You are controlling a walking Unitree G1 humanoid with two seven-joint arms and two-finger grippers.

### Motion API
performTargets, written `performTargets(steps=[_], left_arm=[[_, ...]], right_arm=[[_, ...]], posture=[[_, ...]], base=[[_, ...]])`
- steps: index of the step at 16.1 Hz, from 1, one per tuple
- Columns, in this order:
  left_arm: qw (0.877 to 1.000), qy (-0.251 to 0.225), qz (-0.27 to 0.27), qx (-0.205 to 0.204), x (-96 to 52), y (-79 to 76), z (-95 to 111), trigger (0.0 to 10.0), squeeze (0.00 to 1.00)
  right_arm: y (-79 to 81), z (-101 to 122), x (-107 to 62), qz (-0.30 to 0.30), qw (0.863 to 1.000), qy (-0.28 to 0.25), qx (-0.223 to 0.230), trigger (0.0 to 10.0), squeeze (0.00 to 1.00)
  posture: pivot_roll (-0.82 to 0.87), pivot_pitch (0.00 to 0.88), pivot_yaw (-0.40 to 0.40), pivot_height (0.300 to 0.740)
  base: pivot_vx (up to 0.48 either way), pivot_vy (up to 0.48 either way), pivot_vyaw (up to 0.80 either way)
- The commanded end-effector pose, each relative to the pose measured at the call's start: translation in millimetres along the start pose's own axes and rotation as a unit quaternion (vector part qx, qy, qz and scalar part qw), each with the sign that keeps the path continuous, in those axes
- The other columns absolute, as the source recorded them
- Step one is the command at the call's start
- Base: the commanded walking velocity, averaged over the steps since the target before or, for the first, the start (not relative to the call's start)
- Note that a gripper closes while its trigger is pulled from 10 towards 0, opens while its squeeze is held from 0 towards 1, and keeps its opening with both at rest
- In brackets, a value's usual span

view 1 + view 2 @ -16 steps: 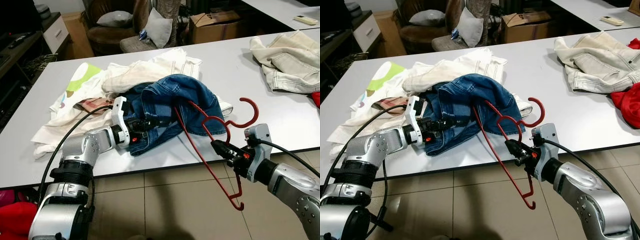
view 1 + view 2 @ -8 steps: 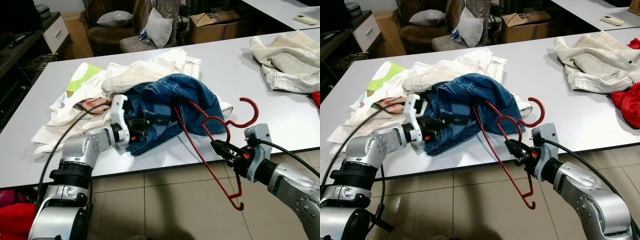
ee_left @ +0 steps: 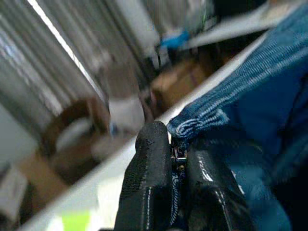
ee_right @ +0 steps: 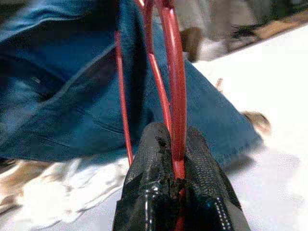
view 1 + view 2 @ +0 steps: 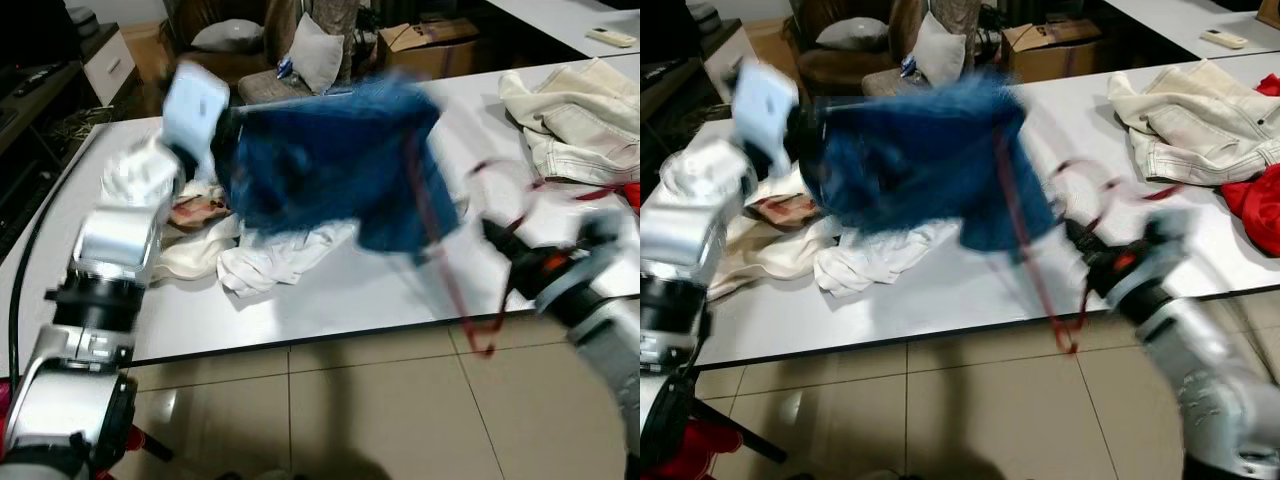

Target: Hang hanger

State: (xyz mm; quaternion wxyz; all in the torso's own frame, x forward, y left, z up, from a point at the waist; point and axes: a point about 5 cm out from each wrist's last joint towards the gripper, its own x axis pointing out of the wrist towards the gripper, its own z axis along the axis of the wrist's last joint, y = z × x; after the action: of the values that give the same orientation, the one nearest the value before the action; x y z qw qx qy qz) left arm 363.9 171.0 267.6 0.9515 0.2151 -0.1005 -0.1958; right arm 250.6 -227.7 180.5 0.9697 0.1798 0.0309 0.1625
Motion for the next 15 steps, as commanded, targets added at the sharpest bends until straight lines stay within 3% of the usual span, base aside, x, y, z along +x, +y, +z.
performTargets(steps=[1,2,5,6,7,11,13,15], left_arm=[[1.0,-0.007,0.013,0.01,-2.6,5.6,3,0.0,0.0],[1.0,-0.015,0.005,0.011,-1.5,1.0,6,0.0,0.0],[0.998,-0.025,-0.051,0.012,2.3,-27.3,6,0.0,0.0],[0.998,-0.027,-0.057,0.011,2.5,-30.7,6,0.0,0.0],[0.997,-0.028,-0.077,0.008,3.7,-43.4,6,0.0,0.0],[0.996,-0.017,-0.084,0.03,5.2,-47.5,2,0.0,0.0],[0.994,-0.003,-0.086,0.061,3.1,-43.5,-3,0.0,0.0],[0.991,0.024,-0.102,0.088,0.9,-44.5,-11,0.0,0.0]], right_arm=[[-19.9,-5,-8.3,-0.068,0.998,0.017,0.007,10.0,0.0],[-25.2,-19,-12.1,-0.086,0.994,0.059,0.007,10.0,0.0],[8.7,-35,-11.8,0.014,0.995,0.088,0.05,10.0,0.0],[12.6,-36,-12.1,0.027,0.994,0.091,0.057,10.0,0.0],[28.1,-44,-13.7,0.073,0.988,0.113,0.075,10.0,0.0],[47.5,-57,-12.9,0.106,0.98,0.139,0.095,10.0,0.0],[50.4,-51,-10.4,0.114,0.98,0.119,0.111,10.0,0.0],[46.6,-45,-6.4,0.104,0.984,0.102,0.099,10.0,0.0]], posture=[[-0.15,0.0,0.148,0.74],[-0.15,0.0,0.151,0.74],[-0.15,0.0,0.151,0.74],[-0.15,0.0,0.151,0.74],[-0.15,0.0,0.152,0.74],[-0.16,0.0,0.152,0.74],[-0.15,0.0,0.152,0.74],[-0.16,0.0,0.153,0.74]], base=[[0.0,0.0,0.0],[0.0,0.0,0.0],[0.0,0.0,0.0],[0.0,0.0,0.0],[0.0,0.0,0.0],[0.0,0.0,0.0],[0.0,0.0,0.0],[0.0,0.0,0.0]])
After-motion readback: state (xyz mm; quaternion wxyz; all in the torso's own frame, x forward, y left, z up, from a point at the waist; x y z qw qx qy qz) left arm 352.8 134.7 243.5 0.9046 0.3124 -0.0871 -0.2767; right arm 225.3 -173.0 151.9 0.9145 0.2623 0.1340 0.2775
